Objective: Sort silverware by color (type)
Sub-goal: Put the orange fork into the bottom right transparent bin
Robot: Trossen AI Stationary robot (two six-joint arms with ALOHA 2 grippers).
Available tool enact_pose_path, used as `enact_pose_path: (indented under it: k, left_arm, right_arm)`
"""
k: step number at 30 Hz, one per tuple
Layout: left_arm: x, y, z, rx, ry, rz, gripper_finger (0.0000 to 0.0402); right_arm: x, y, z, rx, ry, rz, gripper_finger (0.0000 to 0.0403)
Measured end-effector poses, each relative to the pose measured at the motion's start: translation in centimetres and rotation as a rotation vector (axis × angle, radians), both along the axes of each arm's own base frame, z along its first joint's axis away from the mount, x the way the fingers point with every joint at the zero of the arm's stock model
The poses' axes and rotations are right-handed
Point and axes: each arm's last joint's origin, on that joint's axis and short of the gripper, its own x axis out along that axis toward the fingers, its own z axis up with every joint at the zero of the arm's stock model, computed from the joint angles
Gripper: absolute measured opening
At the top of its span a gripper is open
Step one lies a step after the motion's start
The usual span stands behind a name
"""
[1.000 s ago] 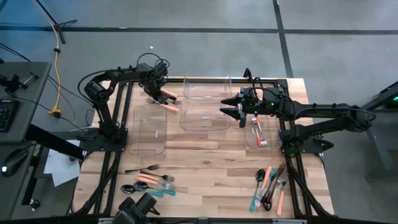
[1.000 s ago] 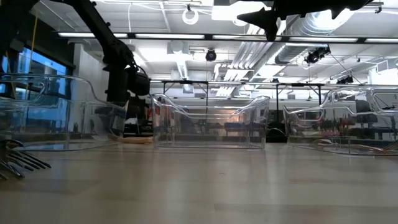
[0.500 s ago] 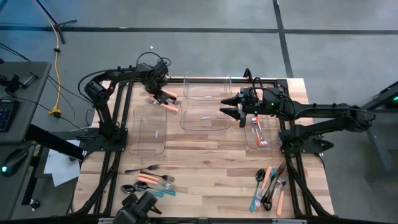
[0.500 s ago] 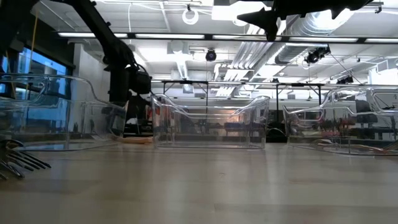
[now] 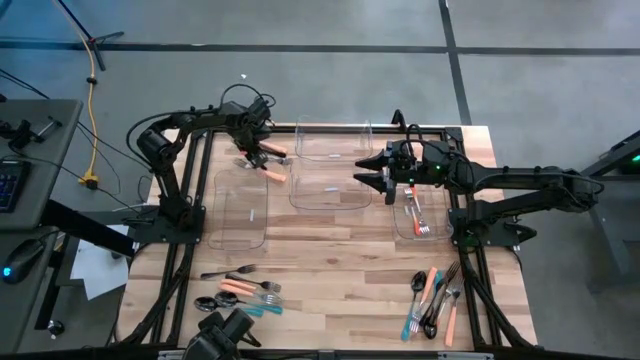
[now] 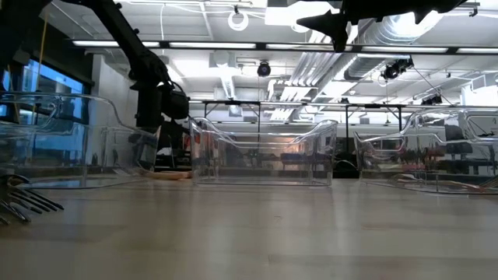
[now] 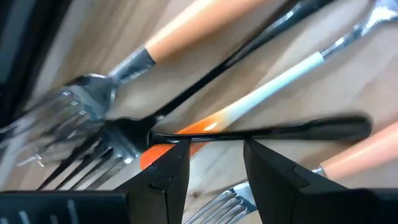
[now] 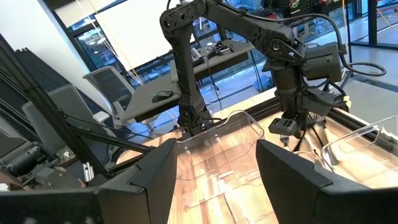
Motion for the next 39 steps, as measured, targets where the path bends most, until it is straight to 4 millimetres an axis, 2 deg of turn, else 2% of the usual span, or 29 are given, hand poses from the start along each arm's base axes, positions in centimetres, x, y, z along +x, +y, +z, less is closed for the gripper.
enact_pose_path:
  k: [7, 16, 31, 39]
  left_arm:
    - [-0.6, -0.8, 0.3, -0.063, 0.055, -0.017, 0.014]
    - [-0.4, -0.4, 2.9, 0.076, -0.05, -0.018, 0.014]
    - [0.8, 0.1, 0.3, 0.015, -0.098, -0.046, 0.014]
    - [0.9, 0.2, 0.1, 0.011, -0.094, -0.053, 0.014]
  right_arm:
    - [0.0, 0.0, 0.0, -0.009, 0.001, 0.0, 0.0204]
    - [0.0, -0.1, 0.0, -0.013, 0.004, -0.037, 0.0204]
    - [0.0, -0.1, 0.0, -0.01, 0.004, -0.04, 0.0204]
    - [0.0, -0.1, 0.0, -0.01, 0.004, -0.04, 0.0204]
